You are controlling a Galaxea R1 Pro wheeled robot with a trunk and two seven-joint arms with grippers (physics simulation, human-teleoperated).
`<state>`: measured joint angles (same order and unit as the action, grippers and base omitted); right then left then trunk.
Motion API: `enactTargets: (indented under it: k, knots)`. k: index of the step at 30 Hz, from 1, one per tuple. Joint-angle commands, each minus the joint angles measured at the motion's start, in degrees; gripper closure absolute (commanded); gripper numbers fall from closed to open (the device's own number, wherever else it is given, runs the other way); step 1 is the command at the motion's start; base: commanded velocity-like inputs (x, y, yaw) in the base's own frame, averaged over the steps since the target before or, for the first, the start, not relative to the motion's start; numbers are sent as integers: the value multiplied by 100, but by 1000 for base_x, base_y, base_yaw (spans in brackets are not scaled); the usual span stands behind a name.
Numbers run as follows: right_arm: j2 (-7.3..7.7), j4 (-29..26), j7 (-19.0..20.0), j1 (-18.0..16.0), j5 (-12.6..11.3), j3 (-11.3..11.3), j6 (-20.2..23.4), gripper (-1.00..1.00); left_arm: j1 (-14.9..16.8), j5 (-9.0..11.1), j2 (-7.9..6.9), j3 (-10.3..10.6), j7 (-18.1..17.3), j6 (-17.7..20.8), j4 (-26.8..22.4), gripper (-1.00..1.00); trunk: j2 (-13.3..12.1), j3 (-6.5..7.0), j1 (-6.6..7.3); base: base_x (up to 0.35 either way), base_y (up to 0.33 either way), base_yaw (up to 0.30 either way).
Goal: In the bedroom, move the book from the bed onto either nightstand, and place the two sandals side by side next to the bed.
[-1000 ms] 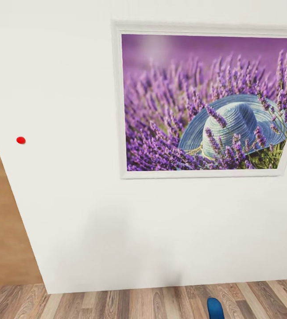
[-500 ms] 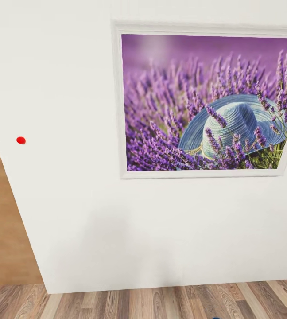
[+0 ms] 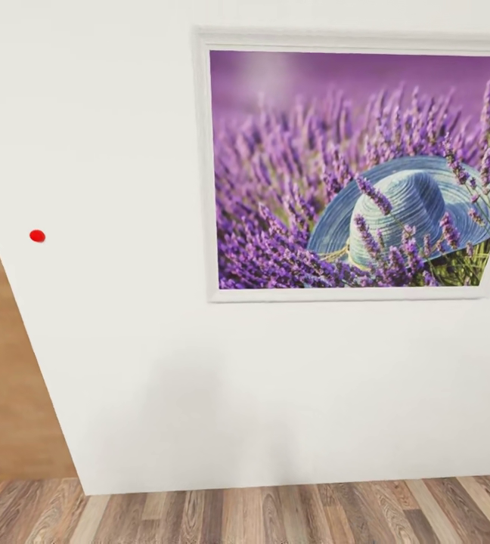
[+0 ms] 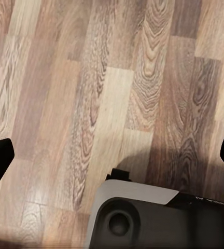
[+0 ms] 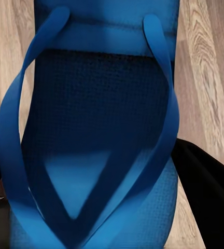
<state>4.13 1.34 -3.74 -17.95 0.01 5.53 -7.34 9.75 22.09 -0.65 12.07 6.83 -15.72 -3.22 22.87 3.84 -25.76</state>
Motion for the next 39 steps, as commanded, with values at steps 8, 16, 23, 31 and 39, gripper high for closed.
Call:
enactTargets:
  k: [8, 16, 23, 31, 39]
  knots:
    - [-15, 23, 2, 1, 4, 40, -31, 100, -15, 33, 3, 50, 20, -18, 4, -100, 5, -73, -2, 0, 0, 69]
    - [-36, 30, 3, 2, 40, 36, -31, 100, -17, 33, 3, 51, 20, -18, 5, -100, 5, -145, -2, 0, 0, 70]
    - [-42, 33, 3, 2, 48, 36, -31, 100, -17, 33, 3, 50, 20, -18, 6, -100, 5, -208, -2, 0, 0, 70]
    - [-48, 38, 4, 2, 51, 36, -33, 100, -18, 33, 3, 50, 20, -18, 5, -100, 5, -280, -2, 0, 0, 70]
    - [-52, 42, 4, 2, 51, 29, -34, 100, -18, 33, 3, 53, 20, -18, 5, -100, 5, -350, -2, 0, 0, 63]
